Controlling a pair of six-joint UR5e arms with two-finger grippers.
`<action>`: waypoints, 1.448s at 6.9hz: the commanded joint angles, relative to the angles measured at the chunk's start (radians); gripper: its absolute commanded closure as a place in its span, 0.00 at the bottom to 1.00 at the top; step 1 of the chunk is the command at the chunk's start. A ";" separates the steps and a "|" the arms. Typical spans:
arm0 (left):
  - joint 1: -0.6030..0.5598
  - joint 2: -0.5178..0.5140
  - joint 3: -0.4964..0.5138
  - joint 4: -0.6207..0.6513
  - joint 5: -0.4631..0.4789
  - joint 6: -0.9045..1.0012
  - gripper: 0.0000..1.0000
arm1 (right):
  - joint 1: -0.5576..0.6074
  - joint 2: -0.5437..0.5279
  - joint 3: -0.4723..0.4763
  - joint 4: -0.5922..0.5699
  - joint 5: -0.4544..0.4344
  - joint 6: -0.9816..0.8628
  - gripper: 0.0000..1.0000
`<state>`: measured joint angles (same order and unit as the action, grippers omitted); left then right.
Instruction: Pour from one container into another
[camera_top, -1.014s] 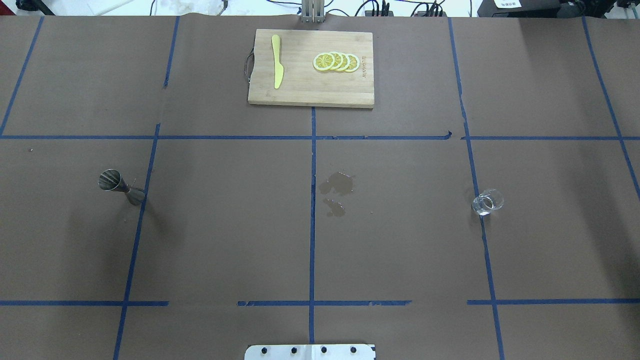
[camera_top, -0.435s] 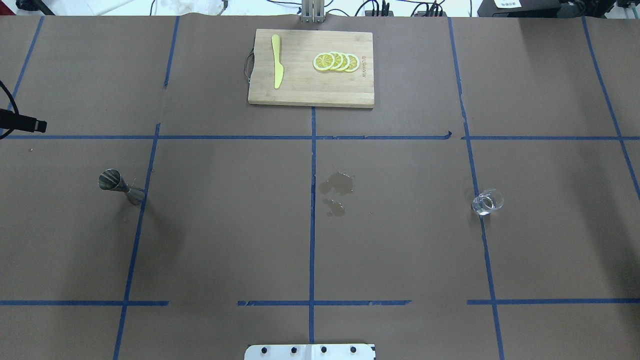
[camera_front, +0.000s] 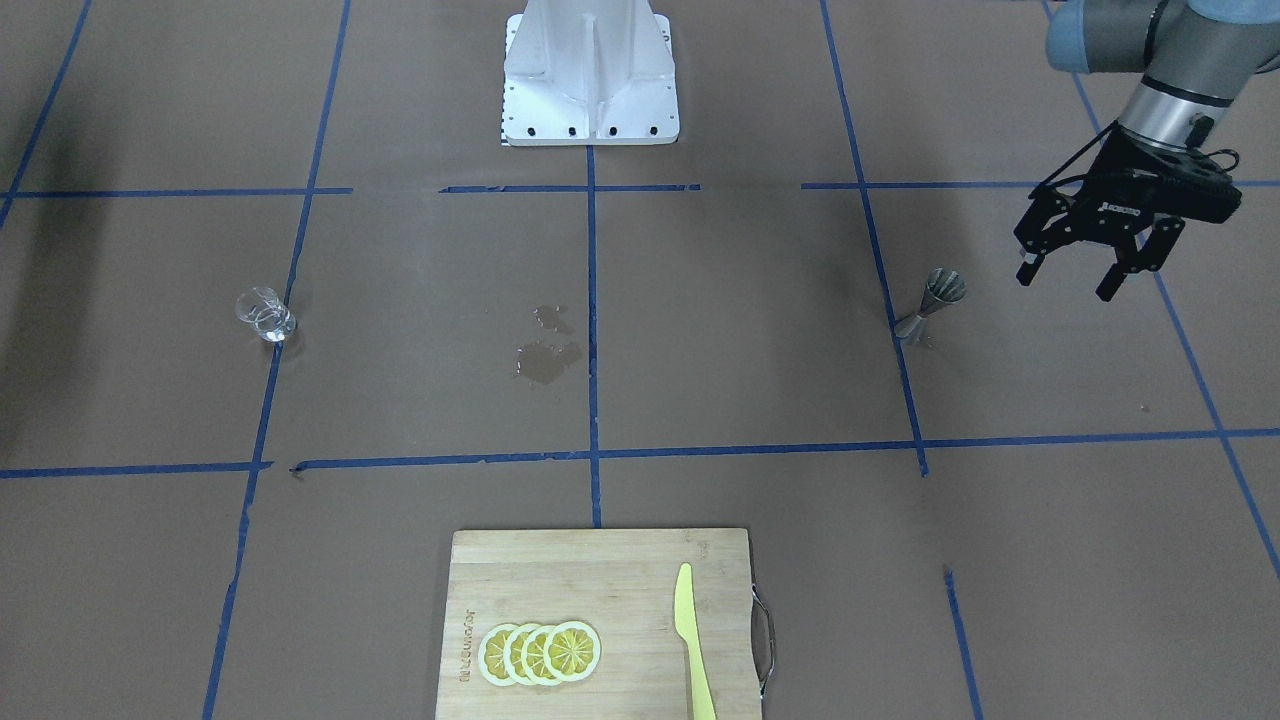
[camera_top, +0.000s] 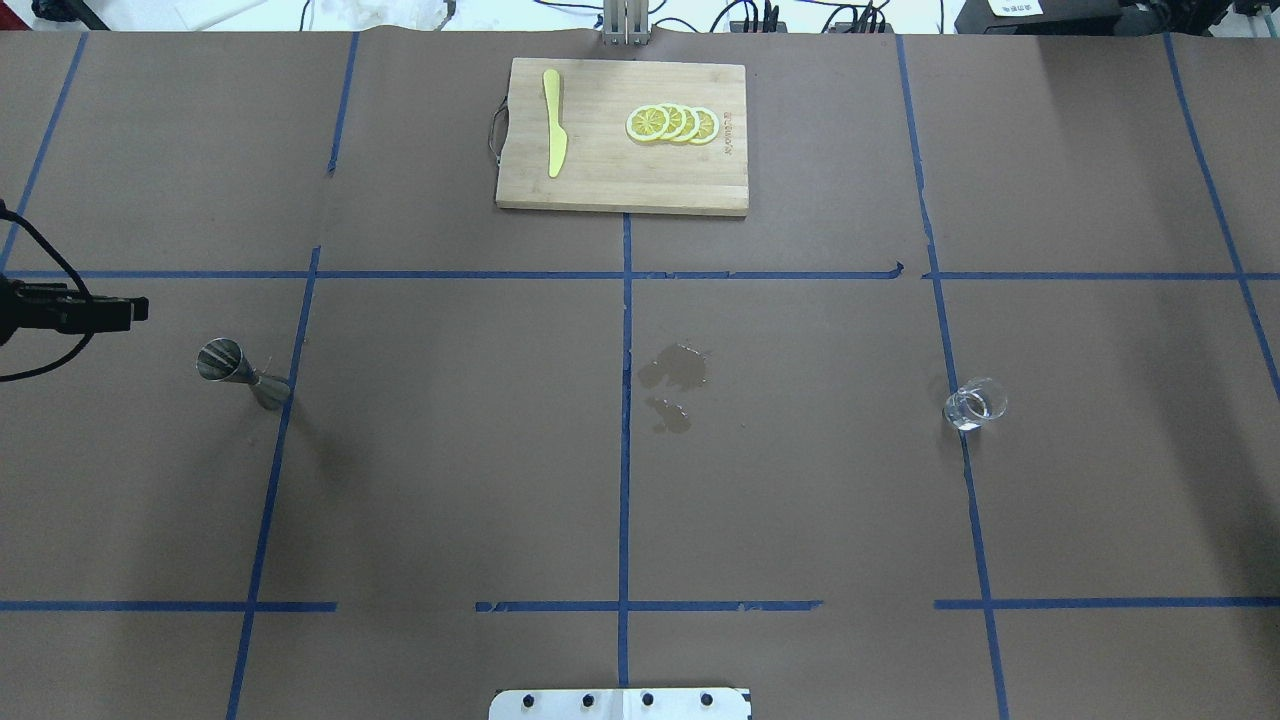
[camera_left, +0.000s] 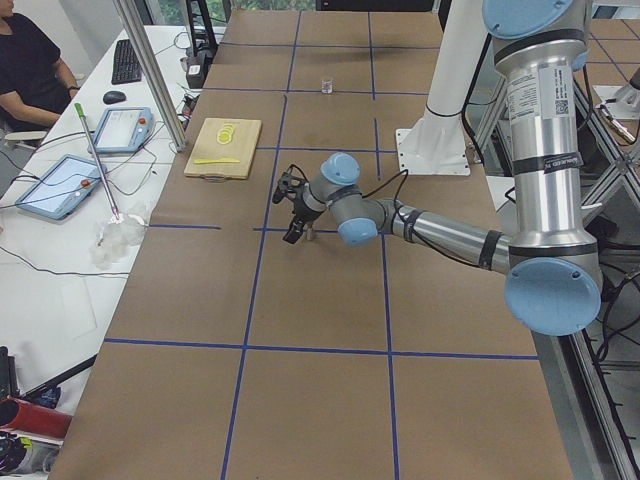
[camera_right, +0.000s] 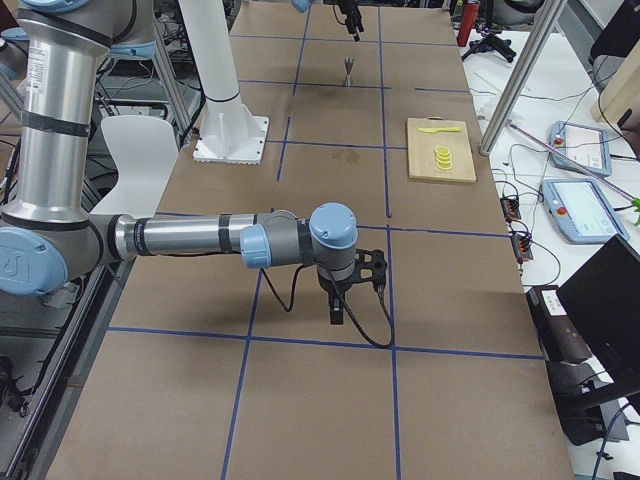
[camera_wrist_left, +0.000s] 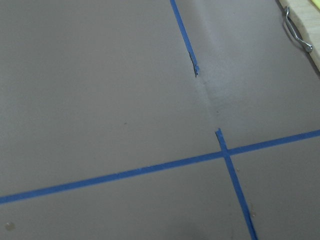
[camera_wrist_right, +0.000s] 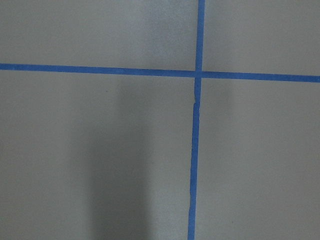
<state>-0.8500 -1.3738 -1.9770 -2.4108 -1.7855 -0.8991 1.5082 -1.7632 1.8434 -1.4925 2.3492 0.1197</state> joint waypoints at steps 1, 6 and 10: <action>0.215 0.077 -0.115 -0.027 0.248 -0.186 0.05 | -0.002 0.001 -0.001 0.000 0.001 0.000 0.00; 0.547 0.122 -0.100 -0.013 0.863 -0.356 0.01 | -0.002 0.001 -0.001 0.004 0.004 0.000 0.00; 0.620 0.033 0.020 -0.014 1.035 -0.405 0.01 | -0.002 0.001 0.000 0.006 0.004 0.000 0.00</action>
<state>-0.2435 -1.3188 -1.9779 -2.4251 -0.7955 -1.2997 1.5064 -1.7626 1.8437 -1.4865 2.3535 0.1201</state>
